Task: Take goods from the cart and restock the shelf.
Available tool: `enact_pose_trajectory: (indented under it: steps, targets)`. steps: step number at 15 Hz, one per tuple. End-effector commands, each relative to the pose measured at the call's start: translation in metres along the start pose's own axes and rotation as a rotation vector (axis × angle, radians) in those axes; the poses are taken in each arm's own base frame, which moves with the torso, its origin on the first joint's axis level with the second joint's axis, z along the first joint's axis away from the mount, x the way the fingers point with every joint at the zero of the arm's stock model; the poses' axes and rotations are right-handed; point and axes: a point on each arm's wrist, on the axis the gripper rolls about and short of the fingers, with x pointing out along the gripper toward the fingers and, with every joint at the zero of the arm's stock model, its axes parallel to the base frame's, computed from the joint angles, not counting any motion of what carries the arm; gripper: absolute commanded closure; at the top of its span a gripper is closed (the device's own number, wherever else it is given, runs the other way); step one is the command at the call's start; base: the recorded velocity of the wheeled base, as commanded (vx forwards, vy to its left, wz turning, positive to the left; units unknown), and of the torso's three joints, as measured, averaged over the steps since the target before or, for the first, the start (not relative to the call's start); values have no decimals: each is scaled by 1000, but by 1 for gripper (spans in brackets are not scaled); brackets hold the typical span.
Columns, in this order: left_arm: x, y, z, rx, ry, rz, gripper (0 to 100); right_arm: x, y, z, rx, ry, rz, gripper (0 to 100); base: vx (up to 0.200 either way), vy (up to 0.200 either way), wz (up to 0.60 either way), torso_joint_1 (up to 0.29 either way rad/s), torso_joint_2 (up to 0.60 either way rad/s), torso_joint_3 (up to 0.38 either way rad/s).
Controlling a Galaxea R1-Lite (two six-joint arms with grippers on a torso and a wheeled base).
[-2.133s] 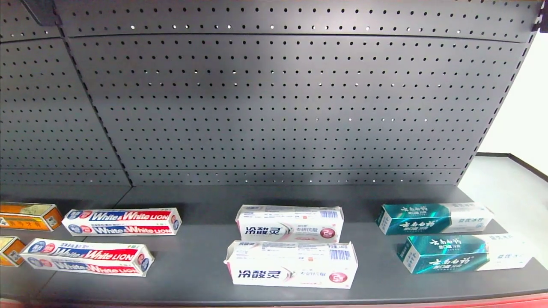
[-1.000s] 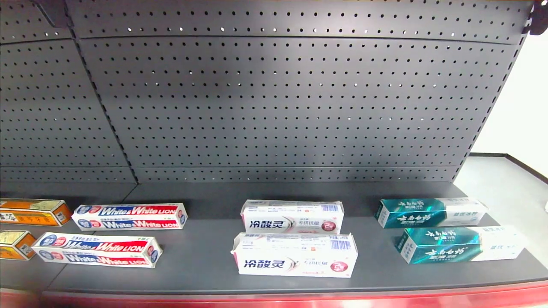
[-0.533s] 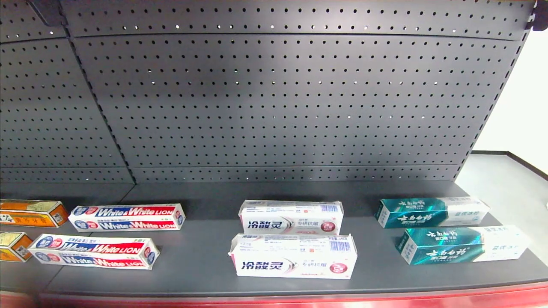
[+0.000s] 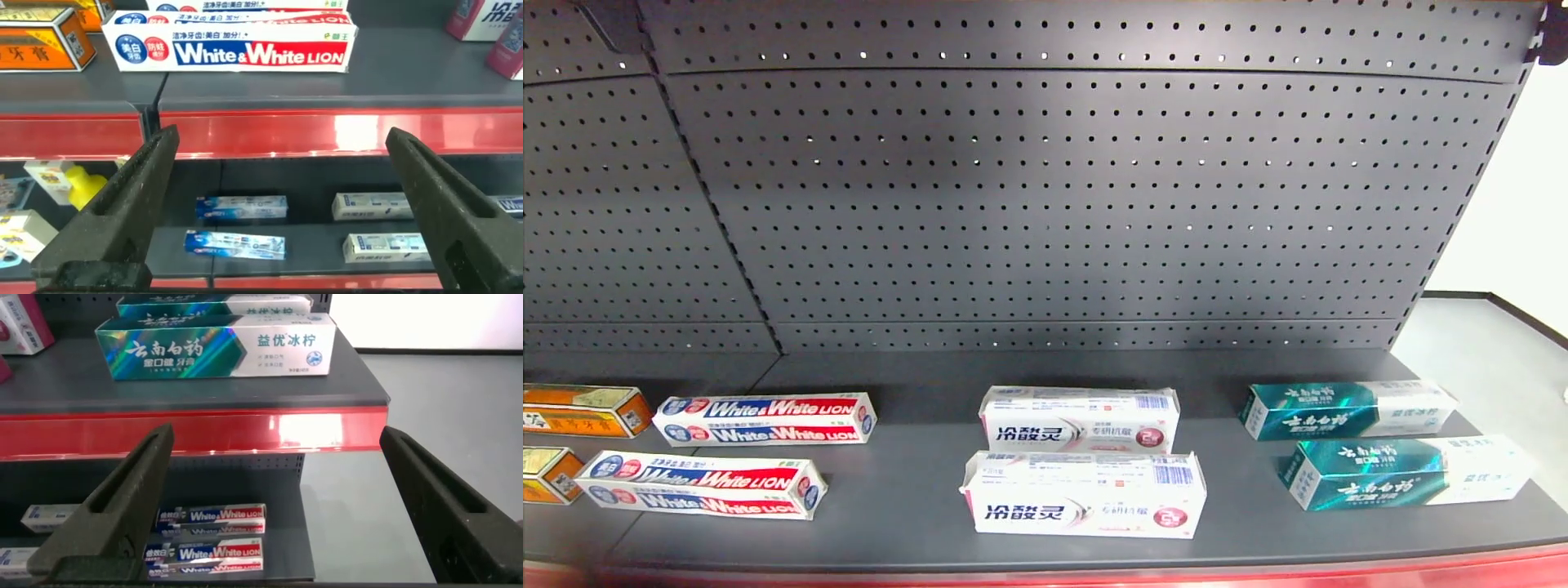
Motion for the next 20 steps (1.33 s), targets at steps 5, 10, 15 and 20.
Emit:
enact_pose_trajectory:
  steps: [5,10,15,20]
  targets:
    - [0,0,0,1,1,0,0,0,0,0,1,2,0,0,0,0,0,0,0,0]
    - [0,0,0,1,1,0,0,0,0,0,1,2,-1,0,0,0,0,0,0,0]
    - [0,0,0,4,1,-1,0,0,0,0,-1,1,-1,0,0,0,0,0,0,0]
    - [0,0,0,4,1,-1,0,0,0,0,-1,1,-1,0,0,0,0,0,0,0]
